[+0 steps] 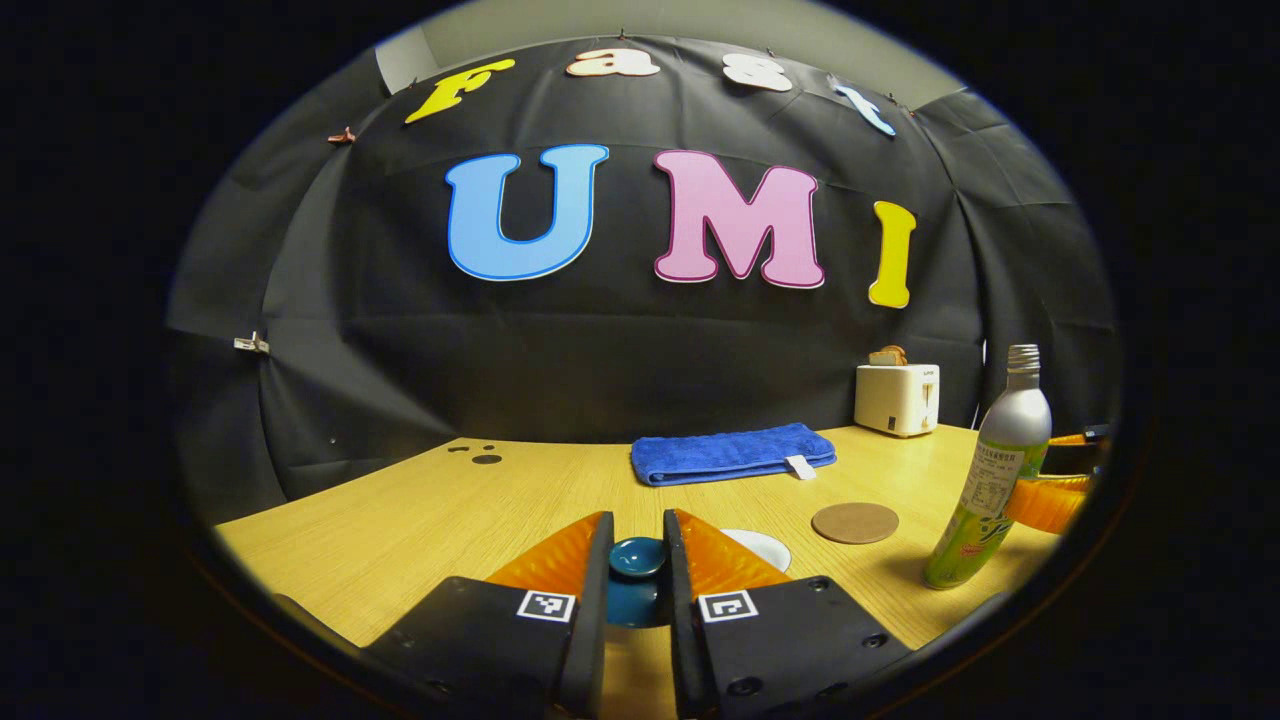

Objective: Open the teacup lid with one hand, grasp the water bottle and pour water into the teacup with the other hand; after pouring, place the water bottle on the coaster and then close the teacup lid.

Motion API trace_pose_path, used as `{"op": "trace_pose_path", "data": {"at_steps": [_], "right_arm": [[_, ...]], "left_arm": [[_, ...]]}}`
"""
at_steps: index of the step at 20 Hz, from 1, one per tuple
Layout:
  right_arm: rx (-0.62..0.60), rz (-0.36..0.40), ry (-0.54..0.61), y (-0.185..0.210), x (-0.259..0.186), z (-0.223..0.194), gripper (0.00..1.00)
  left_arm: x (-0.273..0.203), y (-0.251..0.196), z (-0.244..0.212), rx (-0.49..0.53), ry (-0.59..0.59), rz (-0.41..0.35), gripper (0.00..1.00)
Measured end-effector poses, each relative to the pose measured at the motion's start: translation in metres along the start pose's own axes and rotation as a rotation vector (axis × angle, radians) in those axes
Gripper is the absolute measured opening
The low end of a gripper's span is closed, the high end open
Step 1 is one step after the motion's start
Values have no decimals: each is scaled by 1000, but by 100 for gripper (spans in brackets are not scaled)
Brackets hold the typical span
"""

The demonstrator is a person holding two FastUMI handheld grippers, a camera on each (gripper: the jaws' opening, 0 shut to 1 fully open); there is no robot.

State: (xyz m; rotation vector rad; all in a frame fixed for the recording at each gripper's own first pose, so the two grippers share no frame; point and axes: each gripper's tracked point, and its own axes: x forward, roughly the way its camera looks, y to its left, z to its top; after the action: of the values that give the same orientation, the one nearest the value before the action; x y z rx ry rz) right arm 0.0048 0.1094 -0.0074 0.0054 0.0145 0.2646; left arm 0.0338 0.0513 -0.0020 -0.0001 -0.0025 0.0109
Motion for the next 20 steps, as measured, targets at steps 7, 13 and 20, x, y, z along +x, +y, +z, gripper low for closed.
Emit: {"op": "trace_pose_path", "data": {"at_steps": [7, 13, 20], "right_arm": [[-1, -55, 1, -7, 31, -2, 98], [0, -63, 3, -7, 40, -4, 98], [0, -48, 1, -3, 46, -6, 90]], "left_arm": [[10, 7, 1, 0, 1, -13, 31], [12, 14, 1, 0, 0, -19, 31], [13, 14, -1, 1, 0, -19, 31]]}}
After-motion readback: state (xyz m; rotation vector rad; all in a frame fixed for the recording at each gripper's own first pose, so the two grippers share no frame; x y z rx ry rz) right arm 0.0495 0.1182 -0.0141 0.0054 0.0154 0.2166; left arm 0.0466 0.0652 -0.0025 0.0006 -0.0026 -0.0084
